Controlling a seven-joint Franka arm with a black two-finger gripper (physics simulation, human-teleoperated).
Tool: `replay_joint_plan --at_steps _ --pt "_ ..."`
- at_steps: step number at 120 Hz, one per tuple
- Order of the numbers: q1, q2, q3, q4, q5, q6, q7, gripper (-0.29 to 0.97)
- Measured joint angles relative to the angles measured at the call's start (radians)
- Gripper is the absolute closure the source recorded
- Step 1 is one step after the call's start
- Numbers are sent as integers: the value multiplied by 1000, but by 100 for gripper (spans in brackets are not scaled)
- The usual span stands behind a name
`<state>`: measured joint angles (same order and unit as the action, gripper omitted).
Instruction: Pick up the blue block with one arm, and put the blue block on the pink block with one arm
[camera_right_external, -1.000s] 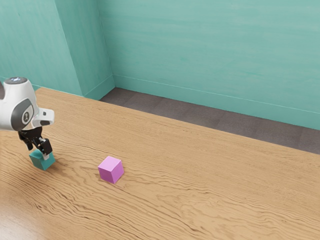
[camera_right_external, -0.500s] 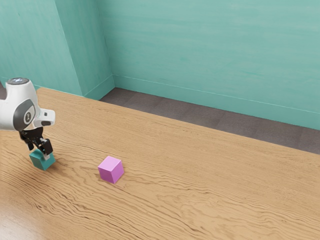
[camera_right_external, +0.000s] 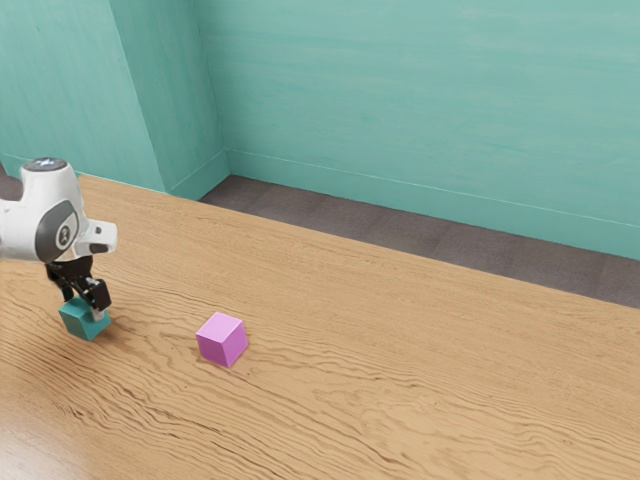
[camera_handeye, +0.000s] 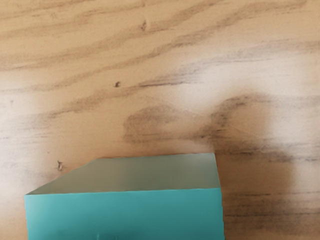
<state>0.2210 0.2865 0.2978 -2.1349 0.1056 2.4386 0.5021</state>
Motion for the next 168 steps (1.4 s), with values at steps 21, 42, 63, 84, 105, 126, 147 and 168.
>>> replay_joint_plan --at_steps 21,42,63,84,105,126,147,168 --pt "15 7 -8 2 -1 0 1 0" --pt "40 19 -29 10 -1 2 1 0" --pt "121 35 -101 28 0 1 2 0" --pt "140 40 -112 30 0 0 2 0" --pt "155 41 -125 30 0 -1 2 0" --pt "166 41 -135 30 0 -1 3 4" --pt "167 41 -139 30 1 -1 3 20" --pt "167 41 -140 30 4 1 -1 28"
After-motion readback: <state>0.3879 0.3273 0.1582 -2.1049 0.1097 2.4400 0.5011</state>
